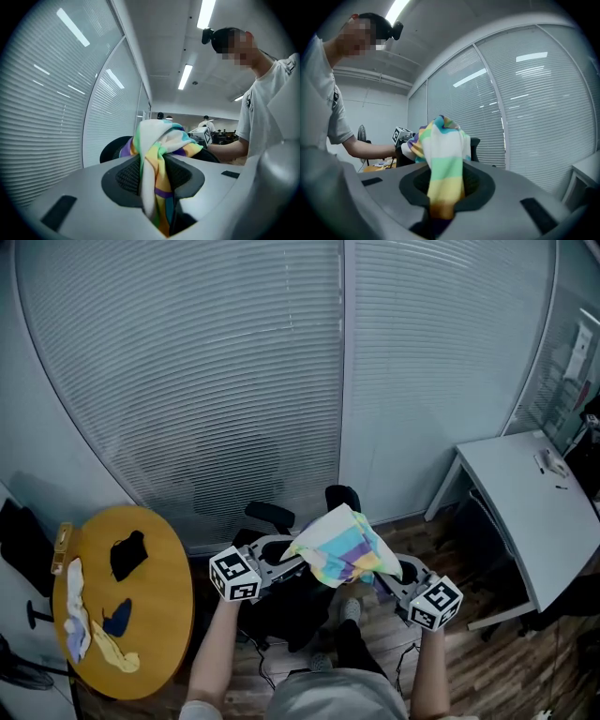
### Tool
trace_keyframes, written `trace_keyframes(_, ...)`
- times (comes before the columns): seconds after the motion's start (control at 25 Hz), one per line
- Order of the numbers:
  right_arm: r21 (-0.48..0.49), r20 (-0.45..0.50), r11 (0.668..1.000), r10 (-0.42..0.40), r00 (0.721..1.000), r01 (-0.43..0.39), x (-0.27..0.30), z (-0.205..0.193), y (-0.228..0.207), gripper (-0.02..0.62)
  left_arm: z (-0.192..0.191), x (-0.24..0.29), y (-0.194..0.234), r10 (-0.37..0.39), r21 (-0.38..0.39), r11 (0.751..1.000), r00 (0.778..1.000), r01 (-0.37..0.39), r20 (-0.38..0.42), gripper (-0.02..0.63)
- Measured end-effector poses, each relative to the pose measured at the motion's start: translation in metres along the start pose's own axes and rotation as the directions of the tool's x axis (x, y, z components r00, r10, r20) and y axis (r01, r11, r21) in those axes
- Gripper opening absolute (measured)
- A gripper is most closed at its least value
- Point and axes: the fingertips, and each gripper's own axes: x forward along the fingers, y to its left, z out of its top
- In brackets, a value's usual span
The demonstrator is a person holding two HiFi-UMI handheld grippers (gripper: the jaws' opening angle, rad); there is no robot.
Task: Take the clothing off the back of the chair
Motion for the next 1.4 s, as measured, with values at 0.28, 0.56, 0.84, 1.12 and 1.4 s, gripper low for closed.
trace_keyframes(0.28, 0.020, 0.082, 0.996, -0.093, 0.992, 0.092, -0.027, 0.024, 0.003, 0.077, 0.038, 0.002, -0.017, 0.105, 0.077, 0.991, 0.994, -0.106, 0.016, 0.140)
trace_keyframes(0.56, 0.061, 0.136, 0.988, -0.149, 0.979, 0.141, -0.036, 0.043, 0.019, 0.075, 0.071, -0.006, -0.028, 0.164, 0.120, 0.979, 0.986, -0.165, 0.021, 0.140)
trace_keyframes(0.84, 0.075, 0.150, 0.990, -0.127, 0.980, 0.117, -0.042, 0.058, 0.028, 0.075, 0.094, -0.020, -0.049, 0.205, 0.083, 0.975, 0.978, -0.207, 0.038, 0.140)
trace_keyframes(1.12, 0.071, 0.188, 0.992, -0.116, 0.975, 0.104, -0.091, 0.065, 0.052, 0.075, 0.105, -0.022, -0.114, 0.227, 0.123, 0.965, 0.972, -0.232, 0.054, 0.140)
trace_keyframes(1.4, 0.127, 0.218, 0.983, -0.160, 0.963, 0.135, -0.156, 0.048, 0.065, 0.075, 0.098, -0.001, -0.183, 0.218, 0.129, 0.967, 0.976, -0.219, 0.023, 0.140)
